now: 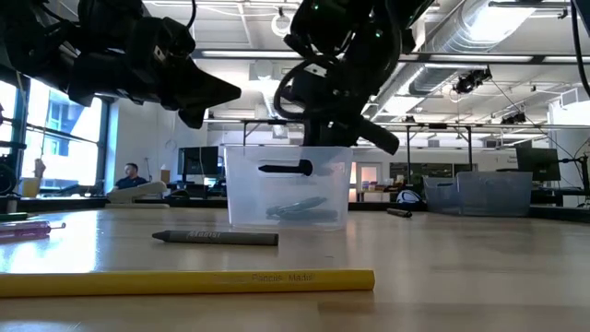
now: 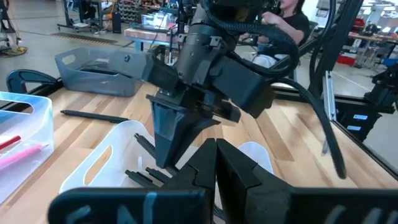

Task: Sort crayons/erasers/pens/pencils in bins
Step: Put the bottom right black pen into the bottom transparent bin, then put the yellow color pencil into the top transparent bin

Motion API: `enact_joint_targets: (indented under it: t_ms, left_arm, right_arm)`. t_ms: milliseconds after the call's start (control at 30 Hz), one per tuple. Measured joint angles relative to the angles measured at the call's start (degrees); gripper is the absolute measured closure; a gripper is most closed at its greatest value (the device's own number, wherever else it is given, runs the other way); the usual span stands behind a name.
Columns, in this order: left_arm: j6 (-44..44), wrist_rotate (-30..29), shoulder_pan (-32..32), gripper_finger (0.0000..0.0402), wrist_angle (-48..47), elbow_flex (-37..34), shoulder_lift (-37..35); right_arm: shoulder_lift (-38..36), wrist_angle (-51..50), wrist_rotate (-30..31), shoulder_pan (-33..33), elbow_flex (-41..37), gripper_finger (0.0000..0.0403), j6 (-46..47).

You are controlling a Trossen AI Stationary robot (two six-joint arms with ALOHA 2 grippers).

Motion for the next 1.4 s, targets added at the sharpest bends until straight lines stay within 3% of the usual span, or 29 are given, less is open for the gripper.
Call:
enact_joint_targets:
  t_ms: [333,433,567,633,700,800,1000,1200,1400]
  left_arm:
    - [-0.1,-2.0,-0.5,0.0401,0.0,0.0,0.0]
    - [0.8,-2.3,-2.0,0.0401,0.0,0.0,0.0]
    - [2.6,-7.2,-5.0,0.0401,-0.9,0.0,0.0]
    - [3.2,-9.1,-6.5,0.0401,-2.5,0.0,0.0]
    - [4.2,-10.4,-7.8,0.0401,-3.6,0.0,0.0]
    - [4.5,-11.8,-9.1,0.0401,-3.9,0.0,0.0]
    - [4.4,-12.5,-11.1,0.0401,-6.9,2.3,0.0]
    - [3.9,-18.1,-18.5,0.0401,-18.2,9.0,0.0]
    - [0.1,-26.9,-29.4,0.0401,-39.0,19.8,0.1]
  right_arm:
    - [0.0,-0.3,0.4,1.8,1.0,0.0296,5.6]
    - [0.0,-0.3,6.2,3.3,2.5,0.0289,6.0]
    - [-1.0,-2.9,14.8,5.6,5.2,0.0313,5.5]
    - [-3.1,-3.8,13.1,6.2,5.4,0.0339,9.1]
    - [-6.5,-3.8,7.5,6.3,4.0,0.0373,14.5]
    - [-11.6,-0.6,-1.4,6.2,-1.5,0.0395,21.5]
    - [-23.5,24.3,-4.8,8.5,-21.3,0.0399,29.3]
    - [-33.4,47.4,-2.9,12.0,-39.0,0.0402,36.0]
    - [-38.5,57.2,3.8,15.2,-48.6,0.0402,38.8]
